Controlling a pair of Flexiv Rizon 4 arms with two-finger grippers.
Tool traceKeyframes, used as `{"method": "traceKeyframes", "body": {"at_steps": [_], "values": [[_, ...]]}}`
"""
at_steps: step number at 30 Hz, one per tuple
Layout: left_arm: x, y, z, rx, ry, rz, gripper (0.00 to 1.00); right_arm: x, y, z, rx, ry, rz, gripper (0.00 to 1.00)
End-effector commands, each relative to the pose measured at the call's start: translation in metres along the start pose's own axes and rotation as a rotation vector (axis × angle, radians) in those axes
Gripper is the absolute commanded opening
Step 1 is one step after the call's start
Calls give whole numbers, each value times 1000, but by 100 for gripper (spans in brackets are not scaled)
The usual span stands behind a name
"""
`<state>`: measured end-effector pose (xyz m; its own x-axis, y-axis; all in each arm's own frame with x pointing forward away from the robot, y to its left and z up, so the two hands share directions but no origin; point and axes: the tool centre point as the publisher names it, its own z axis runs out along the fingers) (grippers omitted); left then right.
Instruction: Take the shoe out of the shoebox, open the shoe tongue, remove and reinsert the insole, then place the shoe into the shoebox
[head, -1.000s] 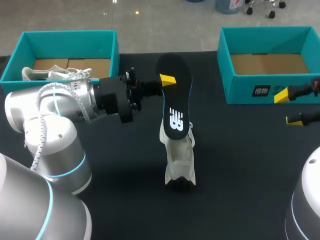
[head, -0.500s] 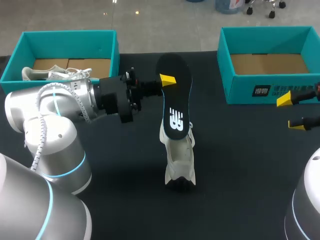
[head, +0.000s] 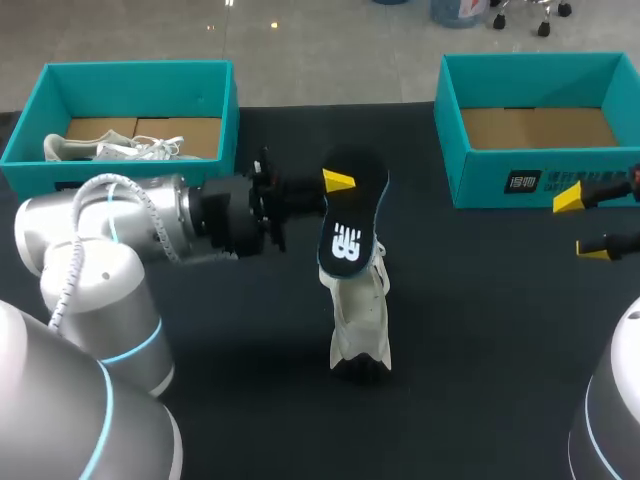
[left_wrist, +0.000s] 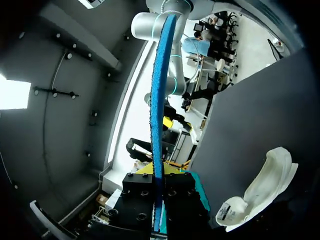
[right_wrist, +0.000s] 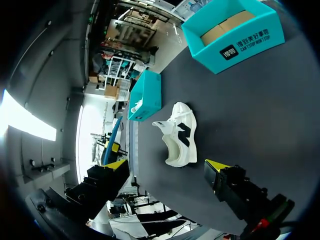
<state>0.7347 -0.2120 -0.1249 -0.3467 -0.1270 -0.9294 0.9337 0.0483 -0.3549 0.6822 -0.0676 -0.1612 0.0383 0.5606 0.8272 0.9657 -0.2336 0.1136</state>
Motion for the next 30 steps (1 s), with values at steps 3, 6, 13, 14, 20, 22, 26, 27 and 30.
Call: {"method": "traceKeyframes", "body": {"at_steps": [3,6,13,14,20,22,26,27,30], "values": [[2,-24,-31,32,128,-204,0,0,-2,0,-3,-4,2,100],[6,-32,-38,68,149,-287,0,0,-2,0,-3,-4,2,100],[8,-42,-42,97,135,-328,0,0,-2,0,-3,-4,2,100],[8,-42,-42,97,135,-328,0,0,-2,0,-3,-4,2,100],[8,-42,-42,97,135,-328,0,0,-2,0,-3,-4,2,100],[8,-42,-42,97,135,-328,0,0,-2,0,-3,-4,2,100],[8,-42,-42,97,135,-328,0,0,-2,0,-3,-4,2,100],[8,-42,-42,97,135,-328,0,0,-2,0,-3,-4,2,100],[8,-42,-42,97,135,-328,0,0,-2,0,-3,-4,2,100]]}}
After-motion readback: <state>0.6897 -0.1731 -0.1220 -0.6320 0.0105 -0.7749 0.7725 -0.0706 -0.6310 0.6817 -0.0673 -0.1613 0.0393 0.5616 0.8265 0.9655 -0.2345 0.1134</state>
